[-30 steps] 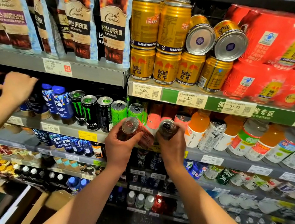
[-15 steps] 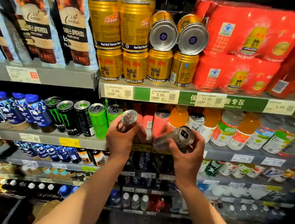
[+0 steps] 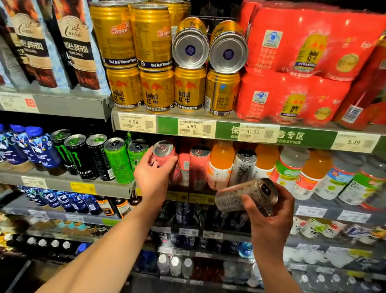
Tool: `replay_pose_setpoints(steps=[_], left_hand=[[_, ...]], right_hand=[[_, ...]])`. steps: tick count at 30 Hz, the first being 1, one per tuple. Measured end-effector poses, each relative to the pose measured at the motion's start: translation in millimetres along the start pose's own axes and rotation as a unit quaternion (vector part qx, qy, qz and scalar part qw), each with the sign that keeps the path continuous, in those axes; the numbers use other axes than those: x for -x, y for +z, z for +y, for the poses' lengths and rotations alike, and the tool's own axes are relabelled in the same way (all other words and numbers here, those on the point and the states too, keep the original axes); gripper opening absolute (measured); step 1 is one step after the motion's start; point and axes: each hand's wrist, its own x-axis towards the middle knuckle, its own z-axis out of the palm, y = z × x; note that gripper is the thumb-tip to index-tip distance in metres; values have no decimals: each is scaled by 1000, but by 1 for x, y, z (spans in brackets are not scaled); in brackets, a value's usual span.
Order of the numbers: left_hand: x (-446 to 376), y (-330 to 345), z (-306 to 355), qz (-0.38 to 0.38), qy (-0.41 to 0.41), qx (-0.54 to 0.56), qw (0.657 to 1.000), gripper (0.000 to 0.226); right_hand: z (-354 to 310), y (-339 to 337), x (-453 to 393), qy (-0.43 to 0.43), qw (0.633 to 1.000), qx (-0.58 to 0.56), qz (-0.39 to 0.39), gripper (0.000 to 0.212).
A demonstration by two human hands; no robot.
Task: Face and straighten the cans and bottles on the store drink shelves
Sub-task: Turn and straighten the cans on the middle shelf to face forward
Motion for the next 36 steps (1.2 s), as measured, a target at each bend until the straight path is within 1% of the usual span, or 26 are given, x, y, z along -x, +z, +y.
replay_pose_setpoints(steps=[2,3,5,7,10,15,16,18,20,26,30,34,36], left_hand=[[-2,4,-4,-6,8,-33,999,45],[-2,5,-5,-4,11,-55,998,47],[-2,7,-6,18,17,-112,993,60],[0,9,-5,31,28,-145,989,48],[4,12,-1,56,41,-178,982,49],[0,14,-8,78,69,-223,969,42],[0,14,-9,87,73,-228,967,44],[3,16,-10,108,83,-241,961,56],[5,18,-8,123,83,-239,960,64],[-2,19,-8,140,82,-255,953,68],[-3,20,-12,142,96,-237,956,63],[6,18,-12,157,97,-196,963,67],[20,21,-13,136,121,-175,968,58]], right_hand=[[1,-5,-3,4,1000,-8,-4,58],[1,-7,-4,4,1000,-10,-6,58],[1,-11,-7,5,1000,-13,-11,57],[2,-15,-10,6,1000,-11,-14,57],[4,-22,-14,10,1000,-10,-17,57],[8,-33,-19,23,1000,3,-21,57],[8,-34,-20,25,999,8,-21,57],[8,-37,-21,29,999,16,-23,56],[9,-39,-21,29,999,25,-23,56],[10,-46,-24,24,999,39,-21,56],[12,-47,-24,25,998,53,-23,59],[15,-48,-24,35,997,62,-33,60],[16,-48,-24,37,997,63,-40,61]])
